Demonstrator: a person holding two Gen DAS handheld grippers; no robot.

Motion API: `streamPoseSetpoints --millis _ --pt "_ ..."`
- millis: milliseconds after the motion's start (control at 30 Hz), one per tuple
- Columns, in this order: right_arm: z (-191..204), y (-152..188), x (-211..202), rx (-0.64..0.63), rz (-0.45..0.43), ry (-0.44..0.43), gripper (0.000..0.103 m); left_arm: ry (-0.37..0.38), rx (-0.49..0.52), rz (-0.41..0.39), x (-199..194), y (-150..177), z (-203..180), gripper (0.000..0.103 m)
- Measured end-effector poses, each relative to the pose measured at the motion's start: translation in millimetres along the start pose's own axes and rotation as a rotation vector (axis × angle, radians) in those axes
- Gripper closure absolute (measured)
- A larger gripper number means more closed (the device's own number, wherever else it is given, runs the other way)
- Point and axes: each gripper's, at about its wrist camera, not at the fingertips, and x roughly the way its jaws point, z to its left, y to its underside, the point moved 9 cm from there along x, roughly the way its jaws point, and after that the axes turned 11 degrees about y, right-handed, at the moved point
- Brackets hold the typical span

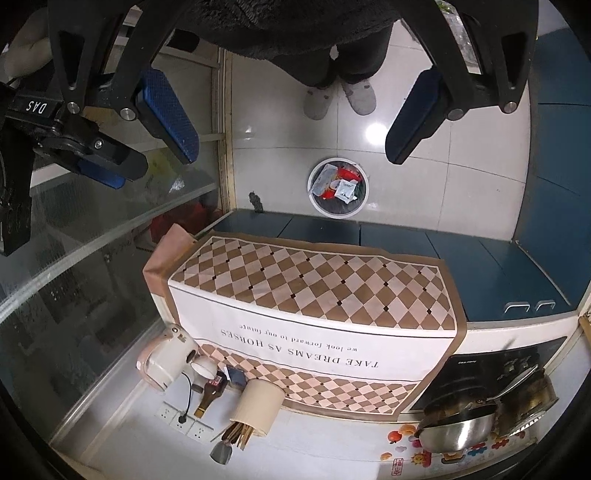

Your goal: Collect trash

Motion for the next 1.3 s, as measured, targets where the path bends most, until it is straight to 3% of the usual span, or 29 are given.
streamPoseSetpoints --millis 1300 --pt "3.8 15.6 9.8 -0.015 0.054 -0.039 0.0 0.072 -0.045 0.019 -0.6 5.1 7.5 0.0"
